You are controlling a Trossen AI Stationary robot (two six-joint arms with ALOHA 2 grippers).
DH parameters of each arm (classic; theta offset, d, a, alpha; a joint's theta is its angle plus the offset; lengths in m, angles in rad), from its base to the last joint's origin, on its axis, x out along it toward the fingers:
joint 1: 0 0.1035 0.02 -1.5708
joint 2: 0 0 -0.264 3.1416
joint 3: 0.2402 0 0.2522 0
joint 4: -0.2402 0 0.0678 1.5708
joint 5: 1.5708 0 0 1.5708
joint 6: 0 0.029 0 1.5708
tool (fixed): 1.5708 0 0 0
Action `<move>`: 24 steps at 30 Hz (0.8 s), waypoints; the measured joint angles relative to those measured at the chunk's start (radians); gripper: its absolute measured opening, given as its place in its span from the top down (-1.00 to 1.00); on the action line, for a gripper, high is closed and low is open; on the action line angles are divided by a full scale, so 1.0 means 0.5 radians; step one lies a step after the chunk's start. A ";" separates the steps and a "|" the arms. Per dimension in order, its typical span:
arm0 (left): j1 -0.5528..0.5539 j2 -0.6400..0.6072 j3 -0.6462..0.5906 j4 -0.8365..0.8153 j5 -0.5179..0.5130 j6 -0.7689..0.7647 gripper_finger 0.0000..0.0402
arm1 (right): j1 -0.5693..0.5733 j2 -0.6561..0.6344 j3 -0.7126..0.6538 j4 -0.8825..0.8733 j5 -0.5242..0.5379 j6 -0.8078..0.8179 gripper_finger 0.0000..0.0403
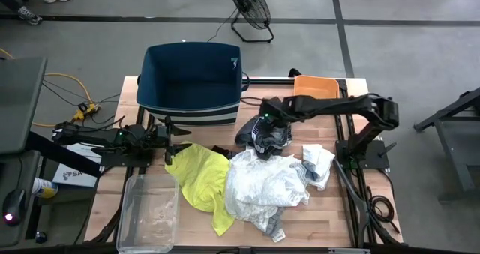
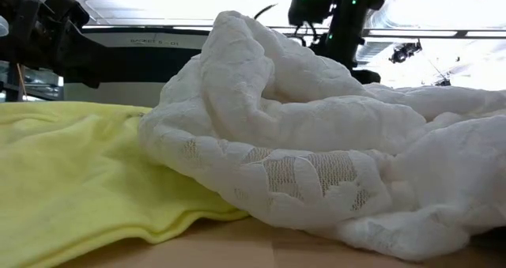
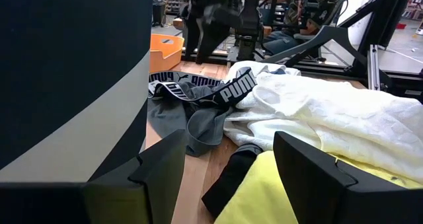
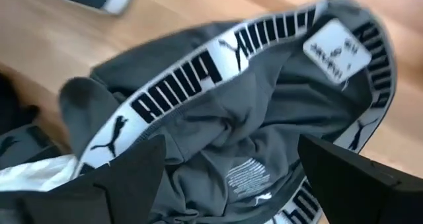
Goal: Pick & Place Cloths
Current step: Put the gray underwear into the transparent bin
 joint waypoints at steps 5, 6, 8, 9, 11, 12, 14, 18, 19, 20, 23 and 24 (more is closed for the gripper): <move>0.000 0.000 0.000 -0.001 0.000 0.000 -0.13 | 0.047 0.126 -0.001 0.023 0.144 0.138 -0.67; 0.000 0.000 0.000 -0.001 0.000 0.001 -0.13 | 0.056 0.147 -0.001 0.041 0.155 0.159 -0.67; 0.000 0.000 0.000 0.000 0.000 0.001 -0.13 | 0.077 0.183 -0.001 0.063 0.165 0.175 -0.67; 0.000 0.000 0.000 -0.001 0.000 0.000 -0.13 | 0.091 0.203 -0.001 0.070 0.178 0.183 -0.67; 0.000 0.000 0.000 0.000 0.000 0.001 -0.13 | 0.118 0.238 -0.007 0.070 0.215 0.219 -0.67; 0.000 0.000 0.000 -0.001 0.000 0.000 -0.13 | 0.132 0.250 -0.018 0.070 0.246 0.229 -0.67; 0.000 0.000 0.000 0.000 0.000 0.000 -0.13 | 0.162 0.255 -0.049 0.070 0.328 0.260 -0.67; 0.000 0.000 0.000 0.000 0.000 0.000 -0.13 | 0.225 0.240 -0.091 0.033 0.449 0.318 -0.67; 0.000 0.000 0.000 -0.001 0.000 0.000 -0.13 | 0.244 0.229 -0.092 0.001 0.467 0.320 -0.67; 0.000 0.000 0.000 0.000 0.000 0.000 -0.13 | 0.264 0.221 -0.092 -0.021 0.481 0.319 -0.67; 0.000 0.000 0.000 -0.001 0.000 0.000 -0.13 | 0.320 0.172 -0.122 -0.082 0.538 0.322 -0.67; 0.000 0.000 0.000 -0.001 0.000 0.000 -0.13 | 0.334 0.158 -0.149 -0.101 0.564 0.327 -0.67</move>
